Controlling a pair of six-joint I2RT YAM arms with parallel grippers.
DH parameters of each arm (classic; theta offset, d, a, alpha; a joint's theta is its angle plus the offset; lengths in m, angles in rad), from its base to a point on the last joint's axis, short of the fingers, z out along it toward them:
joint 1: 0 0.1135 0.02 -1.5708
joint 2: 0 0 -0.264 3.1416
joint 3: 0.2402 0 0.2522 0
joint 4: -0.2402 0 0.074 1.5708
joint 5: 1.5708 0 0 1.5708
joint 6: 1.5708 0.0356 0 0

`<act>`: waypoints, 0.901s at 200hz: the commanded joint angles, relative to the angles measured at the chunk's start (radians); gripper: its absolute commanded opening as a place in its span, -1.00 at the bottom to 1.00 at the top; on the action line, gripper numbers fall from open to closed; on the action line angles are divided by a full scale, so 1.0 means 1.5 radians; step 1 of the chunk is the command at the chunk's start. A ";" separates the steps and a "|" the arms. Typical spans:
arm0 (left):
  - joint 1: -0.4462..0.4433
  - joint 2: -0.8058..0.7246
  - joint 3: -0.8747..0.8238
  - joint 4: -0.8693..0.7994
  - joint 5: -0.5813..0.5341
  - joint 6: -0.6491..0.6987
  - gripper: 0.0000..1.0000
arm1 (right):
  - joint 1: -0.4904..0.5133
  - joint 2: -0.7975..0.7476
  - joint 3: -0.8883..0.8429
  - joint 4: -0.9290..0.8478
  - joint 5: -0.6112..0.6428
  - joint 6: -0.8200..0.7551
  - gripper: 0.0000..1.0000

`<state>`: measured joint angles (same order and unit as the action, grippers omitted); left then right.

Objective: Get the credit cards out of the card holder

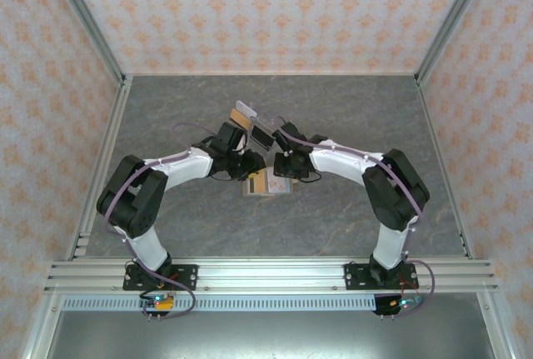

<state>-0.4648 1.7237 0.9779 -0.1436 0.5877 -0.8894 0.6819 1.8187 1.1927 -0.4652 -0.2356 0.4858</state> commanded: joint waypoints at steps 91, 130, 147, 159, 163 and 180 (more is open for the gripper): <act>-0.012 0.043 0.008 0.035 0.025 0.012 -0.43 | -0.011 0.047 0.038 -0.049 -0.003 0.008 -0.39; -0.013 0.052 0.007 0.038 0.026 0.014 -0.50 | -0.012 0.061 0.040 -0.048 -0.022 0.006 -0.42; -0.013 0.058 0.004 0.031 0.011 0.018 -0.52 | -0.012 0.063 0.040 -0.047 -0.028 0.006 -0.43; -0.013 0.063 0.001 0.031 0.007 0.019 -0.54 | -0.012 0.065 0.040 -0.047 -0.031 0.005 -0.44; -0.013 0.064 0.001 0.033 0.006 0.020 -0.54 | -0.012 0.065 0.040 -0.048 -0.031 0.005 -0.44; -0.012 0.067 -0.005 0.040 0.007 0.017 -0.55 | -0.012 0.067 0.040 -0.049 -0.032 0.005 -0.47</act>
<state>-0.4778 1.8080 0.9783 -0.1032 0.6197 -0.8883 0.6666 1.8938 1.2396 -0.5014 -0.2722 0.4896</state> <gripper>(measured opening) 0.227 0.275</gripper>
